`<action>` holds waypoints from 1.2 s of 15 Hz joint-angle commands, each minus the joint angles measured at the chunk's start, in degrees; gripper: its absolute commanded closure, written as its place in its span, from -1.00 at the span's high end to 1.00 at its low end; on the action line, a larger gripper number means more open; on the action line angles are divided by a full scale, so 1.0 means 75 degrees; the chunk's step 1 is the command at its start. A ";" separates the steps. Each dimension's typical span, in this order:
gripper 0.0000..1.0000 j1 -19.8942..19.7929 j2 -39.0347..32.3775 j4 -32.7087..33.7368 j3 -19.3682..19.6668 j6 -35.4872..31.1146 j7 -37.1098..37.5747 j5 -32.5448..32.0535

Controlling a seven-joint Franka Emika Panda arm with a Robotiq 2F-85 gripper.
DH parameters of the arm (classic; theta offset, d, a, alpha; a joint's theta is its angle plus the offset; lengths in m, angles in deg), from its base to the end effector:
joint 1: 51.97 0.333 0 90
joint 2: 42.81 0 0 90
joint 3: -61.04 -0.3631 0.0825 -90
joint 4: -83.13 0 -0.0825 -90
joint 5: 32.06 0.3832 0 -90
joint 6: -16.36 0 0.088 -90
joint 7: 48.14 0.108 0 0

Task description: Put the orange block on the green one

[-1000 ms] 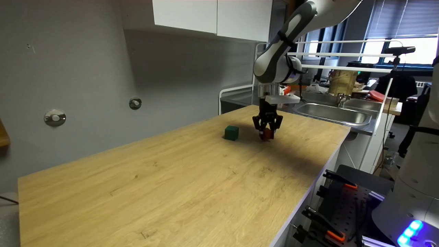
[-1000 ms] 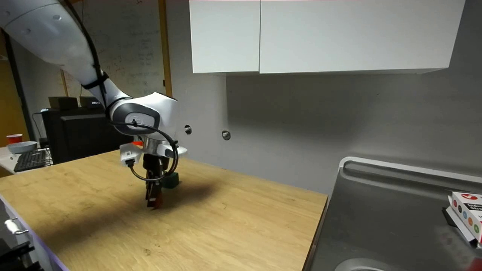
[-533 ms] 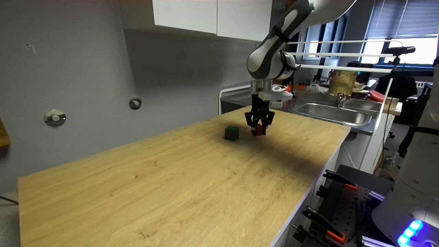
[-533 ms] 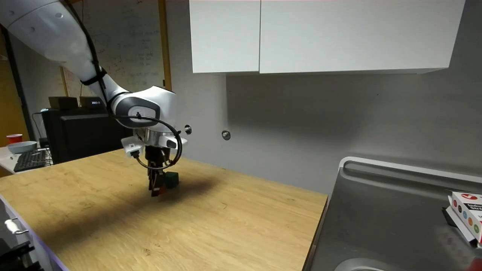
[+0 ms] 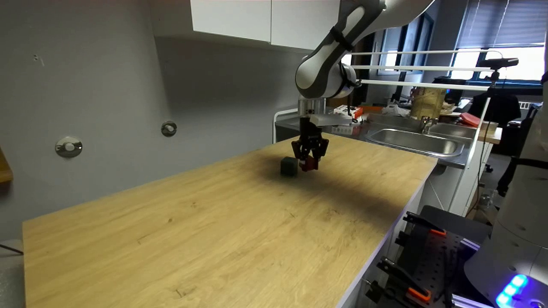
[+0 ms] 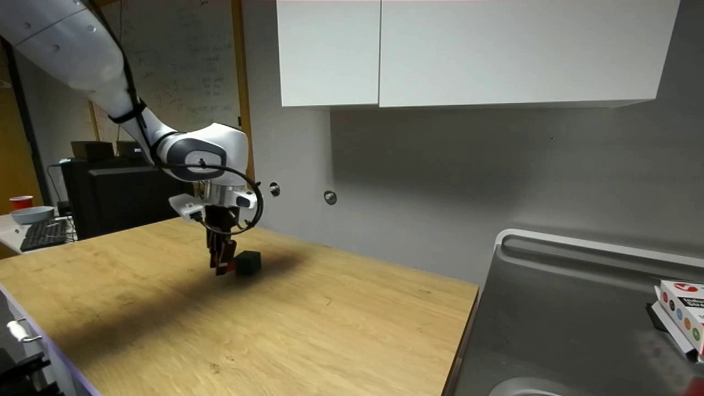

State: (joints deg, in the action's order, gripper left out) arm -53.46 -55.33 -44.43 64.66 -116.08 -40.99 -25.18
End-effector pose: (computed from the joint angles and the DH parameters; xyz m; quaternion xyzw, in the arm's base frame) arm 0.5395 -0.0453 0.3102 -0.9860 0.1492 0.0666 0.0334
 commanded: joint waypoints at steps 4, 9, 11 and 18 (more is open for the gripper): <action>-0.64 0.0135 -0.0044 0.0576 -0.0076 0.0268 0.0112 -0.0477; -0.64 0.0205 -0.0295 0.1027 -0.0126 0.0273 0.0159 -0.0522; -0.64 0.0251 -0.0446 0.1222 -0.0153 0.0278 0.0187 -0.0517; -0.64 0.0323 -0.1002 0.1870 -0.0133 0.0336 0.0248 -0.0629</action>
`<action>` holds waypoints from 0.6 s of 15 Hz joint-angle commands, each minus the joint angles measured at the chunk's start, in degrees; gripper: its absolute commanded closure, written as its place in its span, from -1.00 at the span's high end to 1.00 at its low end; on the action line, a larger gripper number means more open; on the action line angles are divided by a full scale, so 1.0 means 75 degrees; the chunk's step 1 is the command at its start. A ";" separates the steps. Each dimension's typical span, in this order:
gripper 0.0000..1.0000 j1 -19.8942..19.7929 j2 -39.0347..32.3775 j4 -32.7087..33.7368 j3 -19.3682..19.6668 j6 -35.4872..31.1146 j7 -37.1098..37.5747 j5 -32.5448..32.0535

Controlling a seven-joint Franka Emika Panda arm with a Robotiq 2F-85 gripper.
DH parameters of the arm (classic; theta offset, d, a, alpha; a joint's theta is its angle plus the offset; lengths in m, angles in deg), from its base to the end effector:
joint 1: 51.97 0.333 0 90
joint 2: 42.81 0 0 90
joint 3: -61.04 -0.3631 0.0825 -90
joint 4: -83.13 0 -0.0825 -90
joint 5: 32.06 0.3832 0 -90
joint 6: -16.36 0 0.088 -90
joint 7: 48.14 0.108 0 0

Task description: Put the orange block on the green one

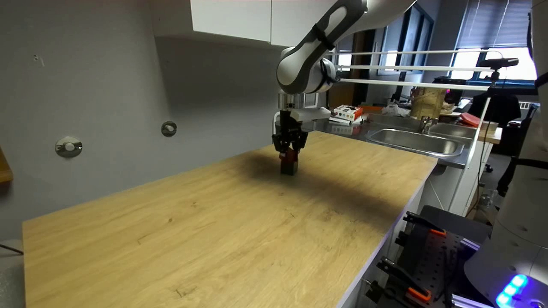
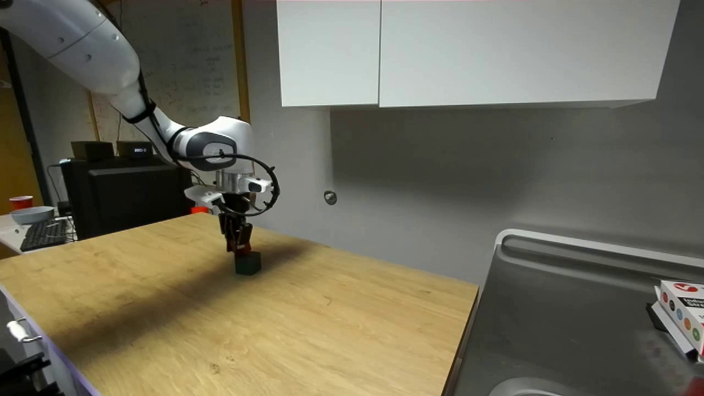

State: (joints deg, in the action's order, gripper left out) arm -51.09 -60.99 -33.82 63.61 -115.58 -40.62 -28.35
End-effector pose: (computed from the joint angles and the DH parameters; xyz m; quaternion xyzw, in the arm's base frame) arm 0.6022 -0.0151 0.3263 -0.9943 0.1015 0.0283 0.0150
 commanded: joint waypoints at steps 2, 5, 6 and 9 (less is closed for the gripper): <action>-0.64 -0.0016 -0.0336 0.0610 0.0036 0.0325 0.0205 -0.0221; 0.37 -0.0044 -0.0436 0.0785 0.0066 0.0373 0.0235 -0.0216; 0.37 -0.0053 -0.0460 0.0831 0.0078 0.0386 0.0238 -0.0219; 0.63 -0.0075 -0.0489 0.0887 0.0086 0.0418 0.0220 -0.0202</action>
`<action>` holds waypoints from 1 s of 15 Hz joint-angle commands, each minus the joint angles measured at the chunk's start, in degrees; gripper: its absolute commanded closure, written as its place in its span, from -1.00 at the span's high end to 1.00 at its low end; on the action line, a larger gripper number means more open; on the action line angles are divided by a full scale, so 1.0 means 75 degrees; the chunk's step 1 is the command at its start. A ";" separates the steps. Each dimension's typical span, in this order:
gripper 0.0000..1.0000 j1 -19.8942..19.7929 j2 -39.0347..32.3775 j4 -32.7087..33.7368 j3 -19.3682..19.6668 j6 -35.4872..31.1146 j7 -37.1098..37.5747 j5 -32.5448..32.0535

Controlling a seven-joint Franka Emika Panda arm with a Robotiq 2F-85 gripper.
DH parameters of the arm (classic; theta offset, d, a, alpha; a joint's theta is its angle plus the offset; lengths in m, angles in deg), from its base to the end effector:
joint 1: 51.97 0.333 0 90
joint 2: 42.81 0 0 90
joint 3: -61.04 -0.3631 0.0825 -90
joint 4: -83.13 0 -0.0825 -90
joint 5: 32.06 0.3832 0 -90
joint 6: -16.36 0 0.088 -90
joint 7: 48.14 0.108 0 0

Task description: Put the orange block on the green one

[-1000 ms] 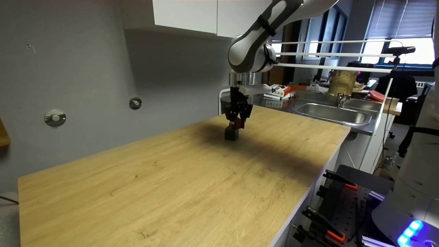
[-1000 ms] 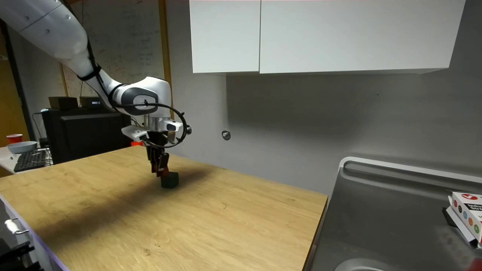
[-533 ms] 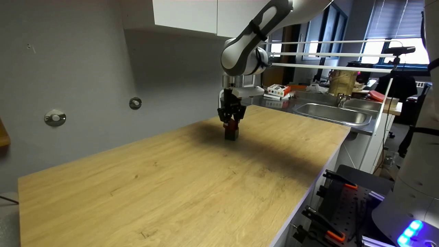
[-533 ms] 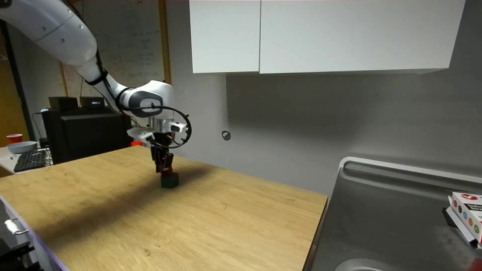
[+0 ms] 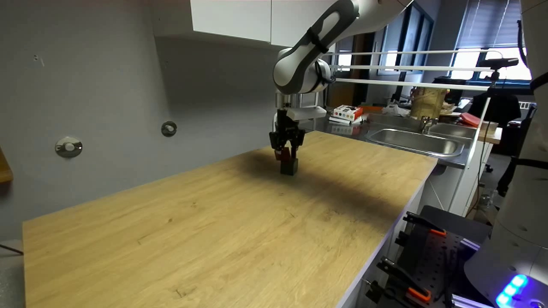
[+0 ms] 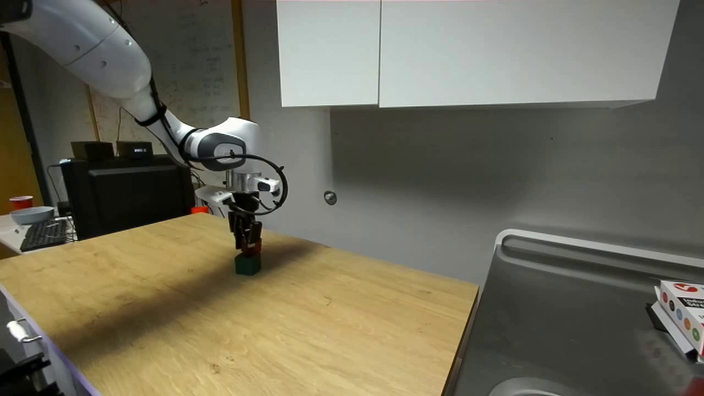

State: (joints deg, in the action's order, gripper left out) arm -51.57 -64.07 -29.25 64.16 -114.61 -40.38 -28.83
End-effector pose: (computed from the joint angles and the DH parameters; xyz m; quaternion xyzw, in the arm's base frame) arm 0.6252 -0.0262 0.3251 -0.9938 0.1086 0.0233 0.0099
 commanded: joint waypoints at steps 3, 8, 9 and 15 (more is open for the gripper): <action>1.00 -0.0027 -0.0070 0.0265 0.0022 0.0353 0.0178 -0.0126; 1.00 -0.0064 -0.0009 0.0210 0.0055 0.0547 0.0194 -0.0107; 1.00 -0.0069 -0.0005 0.0211 0.0059 0.0560 0.0195 -0.0102; 1.00 0.0020 -0.0091 0.0435 0.0031 0.0687 0.0175 -0.0297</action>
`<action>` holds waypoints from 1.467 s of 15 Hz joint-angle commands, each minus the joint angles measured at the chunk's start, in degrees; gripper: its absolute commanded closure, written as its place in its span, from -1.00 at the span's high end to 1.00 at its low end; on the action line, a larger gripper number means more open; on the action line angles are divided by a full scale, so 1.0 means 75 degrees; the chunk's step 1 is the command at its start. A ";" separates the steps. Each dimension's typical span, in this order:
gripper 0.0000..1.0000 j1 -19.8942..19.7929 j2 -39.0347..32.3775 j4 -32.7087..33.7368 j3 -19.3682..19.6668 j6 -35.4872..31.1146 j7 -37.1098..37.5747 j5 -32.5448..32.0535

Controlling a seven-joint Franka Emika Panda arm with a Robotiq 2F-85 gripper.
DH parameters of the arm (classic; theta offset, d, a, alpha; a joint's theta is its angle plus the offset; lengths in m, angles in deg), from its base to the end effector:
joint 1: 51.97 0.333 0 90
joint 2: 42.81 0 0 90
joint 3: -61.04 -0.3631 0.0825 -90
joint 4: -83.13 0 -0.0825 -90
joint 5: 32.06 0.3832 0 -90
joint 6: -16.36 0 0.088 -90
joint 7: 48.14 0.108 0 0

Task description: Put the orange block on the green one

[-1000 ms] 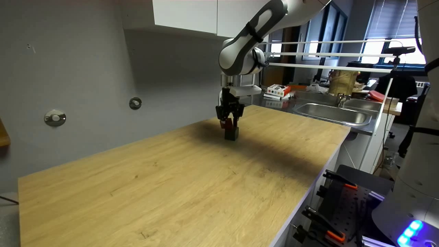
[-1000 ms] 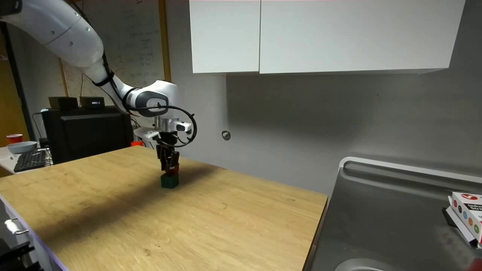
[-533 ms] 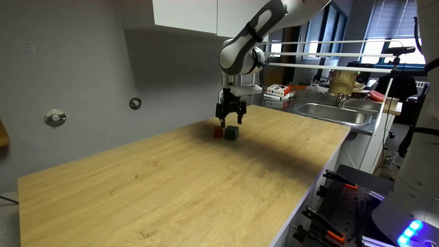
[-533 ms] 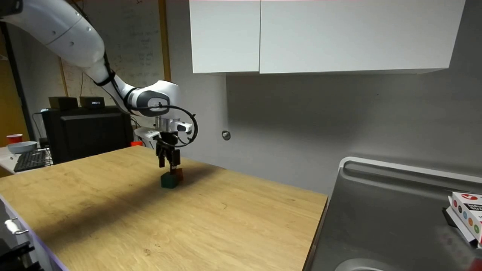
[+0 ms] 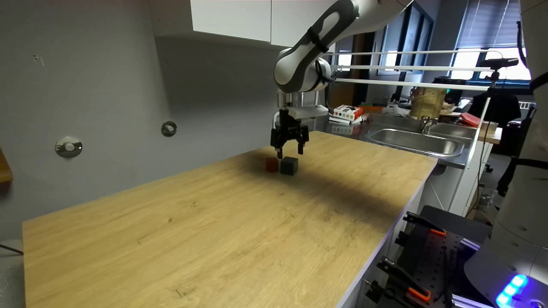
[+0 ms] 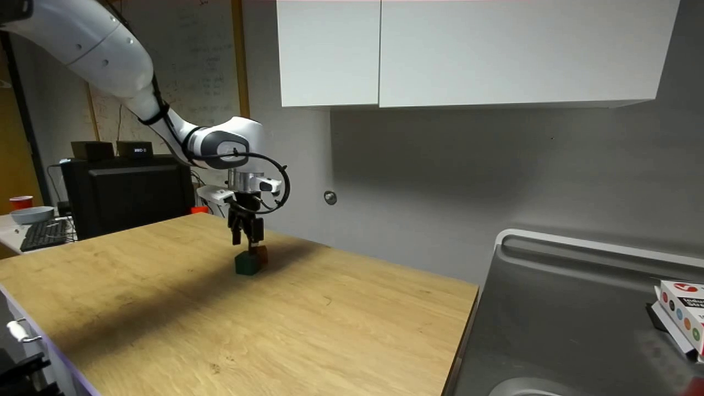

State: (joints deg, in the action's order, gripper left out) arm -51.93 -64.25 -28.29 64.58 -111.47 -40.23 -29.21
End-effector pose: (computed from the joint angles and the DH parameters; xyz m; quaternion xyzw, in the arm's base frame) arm 0.6238 -0.0341 0.3257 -0.9925 0.1137 0.0436 0.0059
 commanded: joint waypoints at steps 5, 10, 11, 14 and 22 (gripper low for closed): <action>1.00 0.0225 -0.0314 0.0631 -0.0117 0.0287 0.0132 -0.0398; 1.00 0.0352 -0.0809 0.1002 -0.0230 0.0323 0.0042 -0.0420; 1.00 0.0387 -0.0946 0.1102 -0.0235 0.0339 0.0035 -0.0452; 1.00 0.0499 -0.1241 0.1453 -0.0228 0.0481 0.0017 -0.0637; 1.00 0.0693 -0.1344 0.2337 -0.0186 0.1089 -0.0002 -0.1208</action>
State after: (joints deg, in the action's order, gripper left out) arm -47.08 -73.85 -14.43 63.20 -106.21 -40.24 -36.49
